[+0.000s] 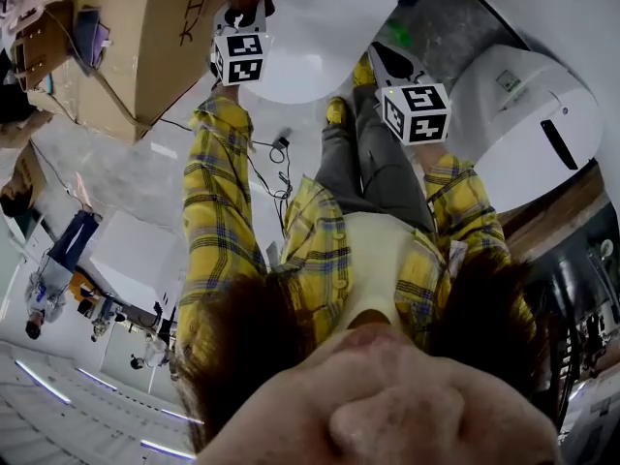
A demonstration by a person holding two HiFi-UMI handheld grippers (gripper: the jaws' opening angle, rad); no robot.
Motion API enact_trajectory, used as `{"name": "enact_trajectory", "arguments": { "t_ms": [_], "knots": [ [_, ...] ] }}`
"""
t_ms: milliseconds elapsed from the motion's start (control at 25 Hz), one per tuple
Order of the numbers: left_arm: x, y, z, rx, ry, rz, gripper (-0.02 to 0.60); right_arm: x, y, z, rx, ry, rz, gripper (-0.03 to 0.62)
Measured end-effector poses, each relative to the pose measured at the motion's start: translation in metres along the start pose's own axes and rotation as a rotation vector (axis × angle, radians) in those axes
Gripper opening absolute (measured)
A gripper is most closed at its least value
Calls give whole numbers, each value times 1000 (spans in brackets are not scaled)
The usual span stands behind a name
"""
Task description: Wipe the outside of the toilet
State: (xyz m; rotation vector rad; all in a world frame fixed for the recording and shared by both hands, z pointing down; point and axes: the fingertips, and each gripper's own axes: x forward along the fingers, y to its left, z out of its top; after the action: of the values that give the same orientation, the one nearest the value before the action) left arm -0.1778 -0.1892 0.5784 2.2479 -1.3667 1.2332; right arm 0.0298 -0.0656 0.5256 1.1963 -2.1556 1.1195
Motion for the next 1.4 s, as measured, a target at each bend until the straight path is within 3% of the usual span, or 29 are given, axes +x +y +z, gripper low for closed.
{"name": "enact_trajectory", "arguments": {
  "t_ms": [280,680,1400],
  "knots": [
    [38,17,-5,21,36,28,94,3,-16,-12,16,21,-25,26],
    [68,-1,-9,1,38,0,94,3,-25,-20,59,14,-50,26],
    [60,-100,0,36,-22,-147,94,-13,-43,-36,125,-2,-118,26]
  ]
}}
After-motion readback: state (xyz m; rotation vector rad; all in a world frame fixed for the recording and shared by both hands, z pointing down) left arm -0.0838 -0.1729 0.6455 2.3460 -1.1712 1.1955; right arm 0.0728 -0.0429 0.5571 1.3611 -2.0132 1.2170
